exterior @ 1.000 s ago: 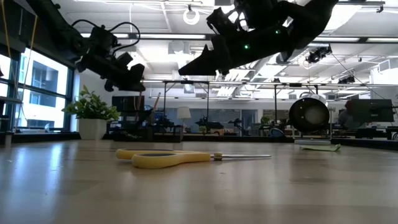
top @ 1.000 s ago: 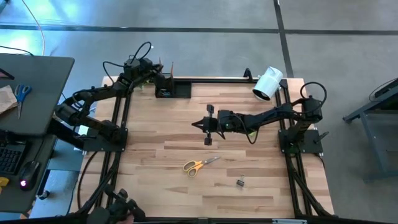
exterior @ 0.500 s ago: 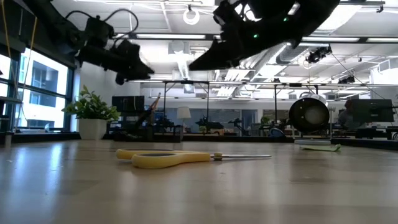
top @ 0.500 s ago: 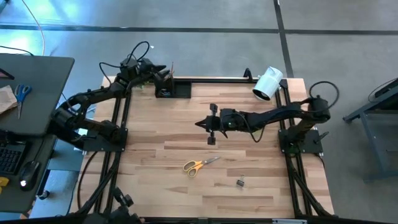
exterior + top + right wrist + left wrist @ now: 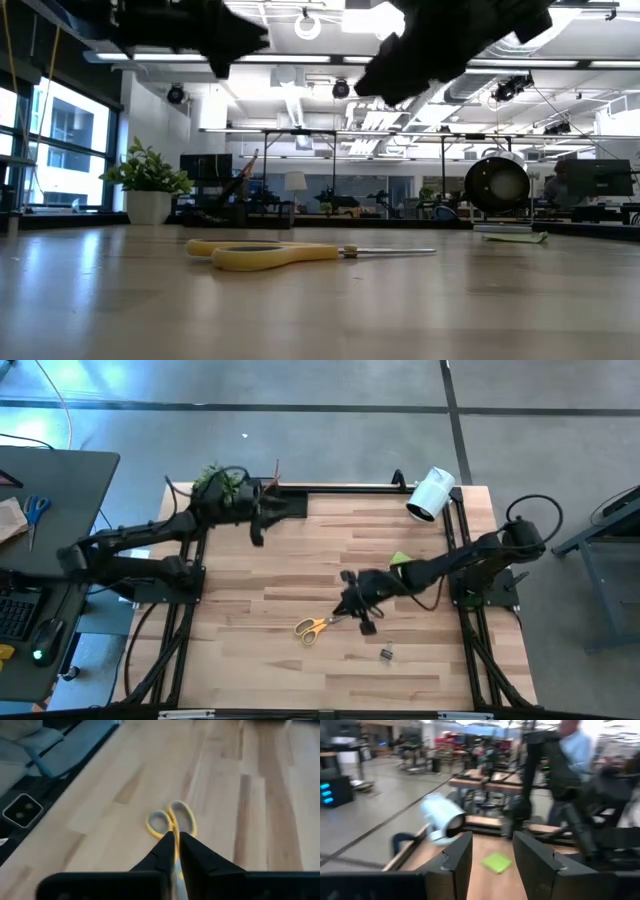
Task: Pick and place office supplies into organizer
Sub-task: Put the black binder clip into the top left section of the desk organizer
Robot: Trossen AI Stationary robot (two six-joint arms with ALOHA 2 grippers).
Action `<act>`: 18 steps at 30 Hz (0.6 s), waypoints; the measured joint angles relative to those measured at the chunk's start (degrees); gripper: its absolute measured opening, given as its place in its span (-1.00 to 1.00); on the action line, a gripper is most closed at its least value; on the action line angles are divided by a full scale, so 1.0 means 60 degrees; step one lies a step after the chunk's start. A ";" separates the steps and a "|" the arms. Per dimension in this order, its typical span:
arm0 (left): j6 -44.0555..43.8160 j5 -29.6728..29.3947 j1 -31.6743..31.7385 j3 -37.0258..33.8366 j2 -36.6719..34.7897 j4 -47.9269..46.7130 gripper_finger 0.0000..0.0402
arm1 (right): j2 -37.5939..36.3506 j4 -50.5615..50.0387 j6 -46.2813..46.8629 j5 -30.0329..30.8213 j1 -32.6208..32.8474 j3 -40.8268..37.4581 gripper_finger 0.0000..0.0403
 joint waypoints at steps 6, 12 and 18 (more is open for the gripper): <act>-0.0011 -0.0908 -0.1356 0.0000 -0.1550 -0.1394 -0.46 | 0.0008 0.1363 -0.0066 0.1987 0.0641 0.0000 -0.66; 0.0184 -0.2511 -0.2479 -0.0001 -0.3041 -0.3440 -0.53 | 0.1140 0.3542 -0.0573 0.2102 0.0806 0.0004 -0.49; 0.0561 -0.3720 -0.3230 0.0002 -0.3545 -0.3808 -0.57 | 0.2538 0.3182 -0.1398 0.1445 0.0662 0.0801 -0.46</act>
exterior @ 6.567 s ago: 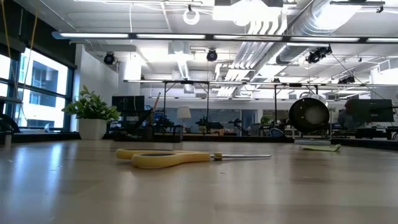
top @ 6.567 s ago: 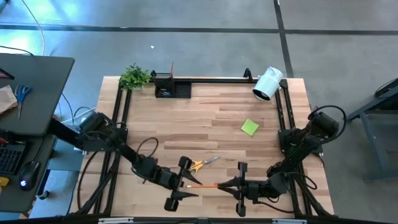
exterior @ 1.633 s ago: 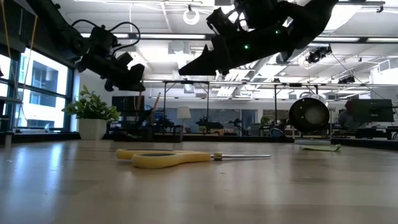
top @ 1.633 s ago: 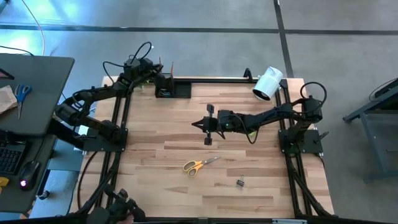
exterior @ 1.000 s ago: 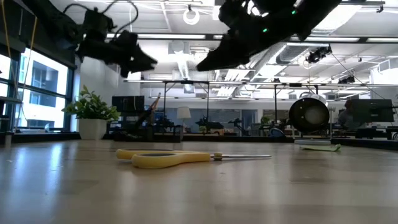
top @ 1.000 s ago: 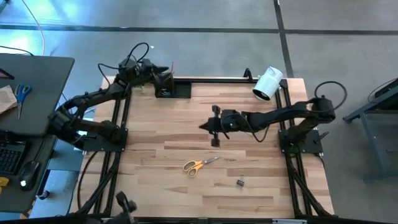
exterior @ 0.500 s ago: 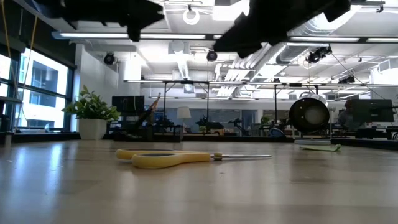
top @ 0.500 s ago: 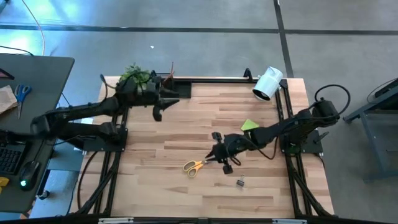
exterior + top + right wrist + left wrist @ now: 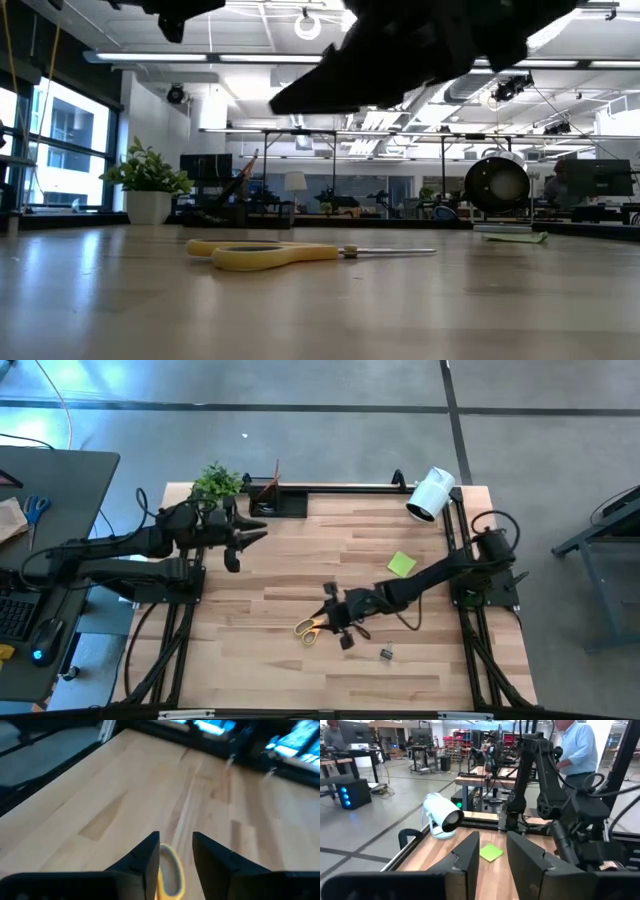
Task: Pick and place office supplies into organizer
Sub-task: Put the black binder clip into the top left section of the desk organizer
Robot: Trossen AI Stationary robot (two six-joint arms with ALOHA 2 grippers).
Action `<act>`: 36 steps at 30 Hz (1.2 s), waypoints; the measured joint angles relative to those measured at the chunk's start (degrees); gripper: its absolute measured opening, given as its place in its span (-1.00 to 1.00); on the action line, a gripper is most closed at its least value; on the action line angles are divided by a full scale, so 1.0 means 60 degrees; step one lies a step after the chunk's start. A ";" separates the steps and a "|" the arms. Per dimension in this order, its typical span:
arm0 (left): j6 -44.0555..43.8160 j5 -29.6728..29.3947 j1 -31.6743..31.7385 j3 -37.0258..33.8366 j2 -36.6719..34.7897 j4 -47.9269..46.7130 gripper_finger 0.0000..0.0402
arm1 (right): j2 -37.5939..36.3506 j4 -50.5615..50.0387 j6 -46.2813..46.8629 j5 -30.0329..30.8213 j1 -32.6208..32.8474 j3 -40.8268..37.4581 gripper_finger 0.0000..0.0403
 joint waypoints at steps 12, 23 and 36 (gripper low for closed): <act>0.0042 -0.0080 -0.0028 0.0000 0.0063 -0.0211 -0.58 | 0.0110 -0.8688 0.1921 -0.0987 0.0370 0.3731 -0.54; 0.0035 -0.0071 -0.0028 0.0000 0.0073 0.0098 -0.59 | 0.0124 -1.3318 0.2571 -0.1124 0.2021 0.3978 -0.54; 0.0152 -0.0071 -0.0028 0.0000 0.0073 0.0045 -0.59 | 0.0128 -1.3100 0.0027 -0.0241 0.3489 0.3502 0.03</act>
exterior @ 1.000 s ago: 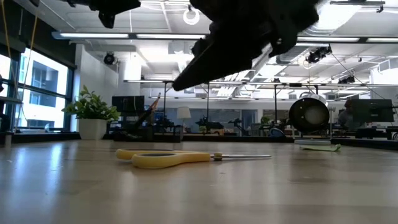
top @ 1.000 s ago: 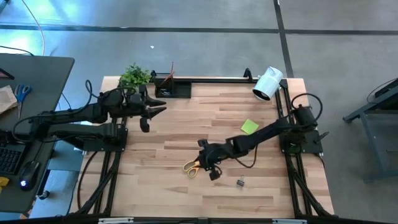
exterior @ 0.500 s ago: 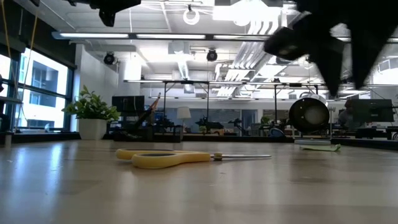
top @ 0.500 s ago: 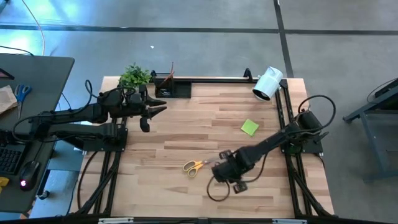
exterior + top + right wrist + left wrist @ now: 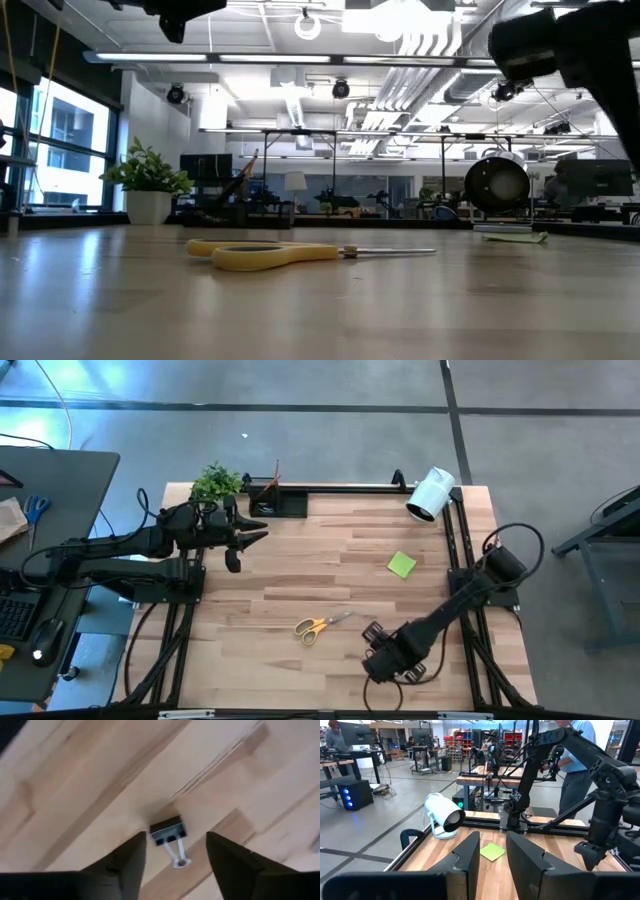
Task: Pick and place office supplies into organizer
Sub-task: Put the black binder clip into the top left section of the desk organizer
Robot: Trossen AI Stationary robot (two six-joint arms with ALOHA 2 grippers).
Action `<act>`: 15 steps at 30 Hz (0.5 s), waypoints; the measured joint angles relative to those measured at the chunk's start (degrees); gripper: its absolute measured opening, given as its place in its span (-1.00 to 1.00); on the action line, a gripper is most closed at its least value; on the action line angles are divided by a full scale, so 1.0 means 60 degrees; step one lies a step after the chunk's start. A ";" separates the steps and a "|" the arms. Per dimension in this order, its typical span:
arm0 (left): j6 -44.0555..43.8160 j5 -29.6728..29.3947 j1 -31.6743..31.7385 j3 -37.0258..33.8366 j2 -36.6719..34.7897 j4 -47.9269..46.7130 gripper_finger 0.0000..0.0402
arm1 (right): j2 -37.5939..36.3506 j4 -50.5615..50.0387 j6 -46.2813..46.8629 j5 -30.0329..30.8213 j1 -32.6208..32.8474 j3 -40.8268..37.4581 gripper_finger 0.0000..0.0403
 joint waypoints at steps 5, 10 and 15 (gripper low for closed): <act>-0.0238 0.0102 0.0000 0.0000 0.0000 -0.0217 -0.59 | 0.0144 0.0233 -0.0643 0.0617 0.0178 0.0004 0.21; -0.0464 0.0179 0.0000 0.0000 0.0012 -0.0597 -0.59 | 0.0634 0.0025 -0.1078 0.0436 0.0275 0.0004 0.23; -0.0563 0.0398 0.0000 0.0000 0.0126 -0.0695 -0.59 | 0.0999 -0.0189 -0.1380 0.0138 0.0341 0.0004 0.23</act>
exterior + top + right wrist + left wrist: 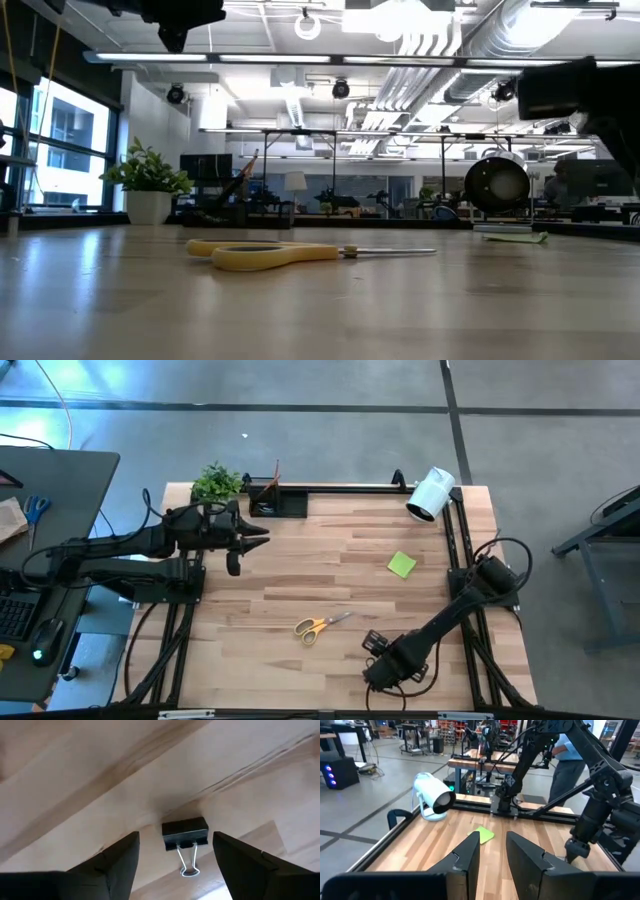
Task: Pick and place office supplies into organizer
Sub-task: Put the black binder clip into the top left section of the desk organizer
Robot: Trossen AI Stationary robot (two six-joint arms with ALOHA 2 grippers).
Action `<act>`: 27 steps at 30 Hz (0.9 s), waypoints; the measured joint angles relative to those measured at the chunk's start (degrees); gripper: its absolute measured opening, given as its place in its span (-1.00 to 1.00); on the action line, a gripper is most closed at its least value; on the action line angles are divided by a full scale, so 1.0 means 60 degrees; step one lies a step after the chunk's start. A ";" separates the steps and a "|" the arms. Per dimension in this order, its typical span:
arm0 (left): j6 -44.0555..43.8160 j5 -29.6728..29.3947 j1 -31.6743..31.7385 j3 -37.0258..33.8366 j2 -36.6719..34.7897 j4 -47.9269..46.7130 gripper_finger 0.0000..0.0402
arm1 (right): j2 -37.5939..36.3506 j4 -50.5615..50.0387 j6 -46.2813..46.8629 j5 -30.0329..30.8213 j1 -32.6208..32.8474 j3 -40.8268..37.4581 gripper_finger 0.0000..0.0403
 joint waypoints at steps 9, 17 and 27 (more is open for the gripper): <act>-0.0086 0.0028 0.0000 0.0000 0.0229 -0.0047 -0.59 | 0.0368 0.0156 -0.0560 0.0432 0.0070 0.0000 0.23; -0.0086 0.0028 0.0000 0.0000 0.0227 -0.0042 -0.59 | 0.0389 0.0121 -0.0584 0.0472 0.0070 0.0000 0.13; -0.0086 0.0024 0.0000 0.0000 0.0227 -0.0042 -0.59 | 0.0380 0.0115 -0.0600 0.0393 0.0070 0.0000 -0.39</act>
